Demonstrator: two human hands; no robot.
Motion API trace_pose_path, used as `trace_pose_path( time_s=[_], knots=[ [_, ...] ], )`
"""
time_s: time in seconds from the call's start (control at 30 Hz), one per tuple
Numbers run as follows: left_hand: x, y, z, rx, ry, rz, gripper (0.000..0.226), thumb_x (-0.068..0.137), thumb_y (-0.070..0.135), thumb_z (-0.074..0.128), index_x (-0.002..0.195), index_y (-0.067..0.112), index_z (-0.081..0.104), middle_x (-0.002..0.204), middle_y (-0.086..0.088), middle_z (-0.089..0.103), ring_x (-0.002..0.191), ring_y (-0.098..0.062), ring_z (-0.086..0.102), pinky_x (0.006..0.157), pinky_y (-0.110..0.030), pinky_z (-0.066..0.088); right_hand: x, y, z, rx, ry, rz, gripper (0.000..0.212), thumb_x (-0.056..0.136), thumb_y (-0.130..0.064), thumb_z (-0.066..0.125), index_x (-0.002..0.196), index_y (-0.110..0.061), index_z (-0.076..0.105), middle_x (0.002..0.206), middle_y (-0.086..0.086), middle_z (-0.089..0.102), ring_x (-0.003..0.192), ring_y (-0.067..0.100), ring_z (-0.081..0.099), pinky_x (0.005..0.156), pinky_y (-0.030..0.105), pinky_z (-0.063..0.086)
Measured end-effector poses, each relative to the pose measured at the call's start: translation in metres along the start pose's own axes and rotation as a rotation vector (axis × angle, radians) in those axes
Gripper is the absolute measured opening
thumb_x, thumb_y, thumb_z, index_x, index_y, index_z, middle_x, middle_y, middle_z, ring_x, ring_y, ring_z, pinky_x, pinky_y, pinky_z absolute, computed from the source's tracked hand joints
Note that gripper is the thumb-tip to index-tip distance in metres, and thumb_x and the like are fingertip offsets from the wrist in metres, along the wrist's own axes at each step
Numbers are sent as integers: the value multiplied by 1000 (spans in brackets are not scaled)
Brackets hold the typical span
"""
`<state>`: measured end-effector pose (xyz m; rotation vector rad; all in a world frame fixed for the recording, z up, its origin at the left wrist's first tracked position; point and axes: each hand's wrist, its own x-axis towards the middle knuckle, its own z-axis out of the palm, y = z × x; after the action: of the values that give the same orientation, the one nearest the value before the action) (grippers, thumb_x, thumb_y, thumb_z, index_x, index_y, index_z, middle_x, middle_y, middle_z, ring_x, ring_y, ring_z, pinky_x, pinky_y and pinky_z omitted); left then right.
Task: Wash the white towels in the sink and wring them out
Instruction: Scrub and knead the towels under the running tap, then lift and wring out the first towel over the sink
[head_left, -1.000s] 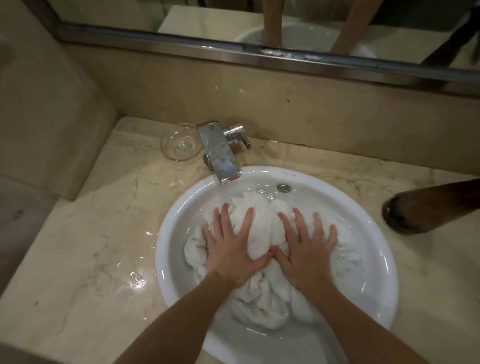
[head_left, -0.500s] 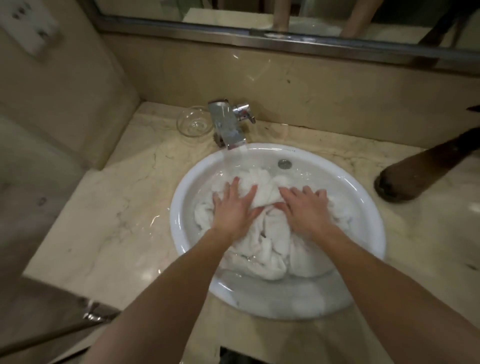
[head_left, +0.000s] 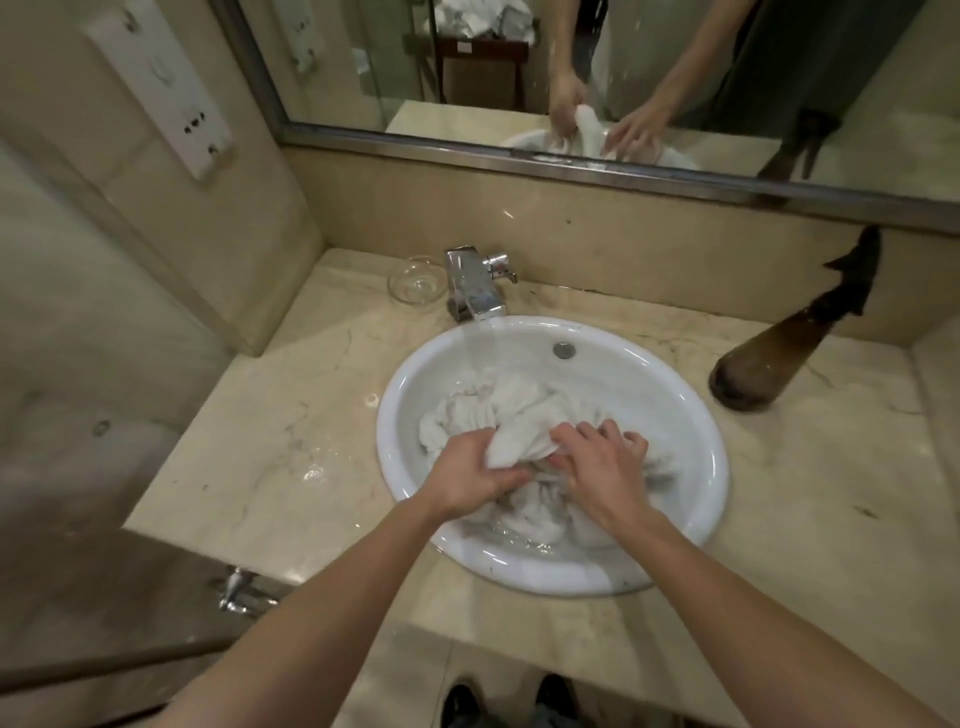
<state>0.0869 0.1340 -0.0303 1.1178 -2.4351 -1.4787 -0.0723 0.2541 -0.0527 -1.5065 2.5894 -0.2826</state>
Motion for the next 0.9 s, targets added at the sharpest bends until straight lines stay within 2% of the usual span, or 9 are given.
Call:
trace_pose_path(
  time_s=[0.17, 0.27, 0.3, 0.37, 0.47, 0.53, 0.6, 0.7, 0.9],
  knots=[
    [12, 32, -26, 268, 32, 197, 5, 66, 17, 65, 70, 14, 64, 71, -4, 69, 75, -27, 67, 66, -40, 51, -2, -7, -17, 66, -278, 125, 73, 82, -41, 68, 140, -40, 24, 146, -1, 33, 142, 33, 23, 112, 72, 10],
    [13, 57, -41, 325, 51, 371, 25, 69, 13, 61, 55, 25, 44, 52, 6, 49, 55, -16, 52, 53, -33, 38, 4, -23, -24, 203, -190, 137, 103, 71, -61, 76, 144, -31, 11, 154, 0, 17, 151, 29, 8, 115, 68, 1],
    [10, 66, -46, 344, 49, 429, 32, 70, 13, 60, 54, 30, 38, 48, 10, 42, 50, -9, 45, 50, -28, 31, 7, -31, -29, 358, -123, 159, 102, 70, -57, 79, 141, -27, 13, 147, 3, 31, 145, 28, 24, 117, 63, 15],
    [4, 71, -52, 386, 16, 495, 37, 73, 12, 64, 56, 32, 37, 47, 14, 38, 50, -5, 42, 50, -22, 25, 14, -39, -43, 669, -66, 215, 92, 69, -41, 84, 134, -26, 20, 112, 0, 58, 109, 27, 58, 90, 42, 45],
    [-4, 60, -67, 402, 5, 434, 23, 74, 21, 62, 63, 26, 43, 51, 11, 44, 54, -13, 42, 52, -33, 33, 28, -30, -64, 537, -134, 106, 38, 75, -33, 66, 109, -26, 50, 95, 7, 69, 91, 33, 63, 68, 34, 42],
    [-5, 55, -77, 456, -9, 339, 18, 74, 24, 65, 71, 21, 48, 63, 4, 58, 68, -29, 57, 60, -39, 43, 35, -24, -85, 366, -89, 43, 14, 70, -30, 46, 81, -24, 51, 87, 13, 69, 85, 40, 60, 63, 35, 38],
    [-4, 60, -80, 580, -28, 252, 36, 73, 33, 76, 98, 21, 54, 87, -5, 69, 88, -35, 62, 72, -41, 46, 39, -21, -107, 320, -35, -13, 15, 67, -27, 39, 75, -21, 50, 81, 11, 67, 76, 39, 54, 60, 36, 38],
    [4, 81, -72, 739, -78, 127, 96, 61, 63, 81, 141, 29, 39, 109, -3, 69, 100, -30, 62, 82, -37, 47, 39, -20, -137, 258, 6, -93, 21, 68, -25, 42, 79, -19, 59, 77, 7, 68, 75, 39, 57, 61, 40, 50],
    [24, 74, -39, 590, -333, -31, 45, 84, 39, 71, 121, 15, 63, 120, -6, 65, 110, -27, 60, 91, -36, 47, 8, -25, -165, 127, -120, -164, 8, 72, -14, 48, 67, -20, 47, 72, 9, 62, 71, 38, 55, 57, 34, 38]
  ],
)
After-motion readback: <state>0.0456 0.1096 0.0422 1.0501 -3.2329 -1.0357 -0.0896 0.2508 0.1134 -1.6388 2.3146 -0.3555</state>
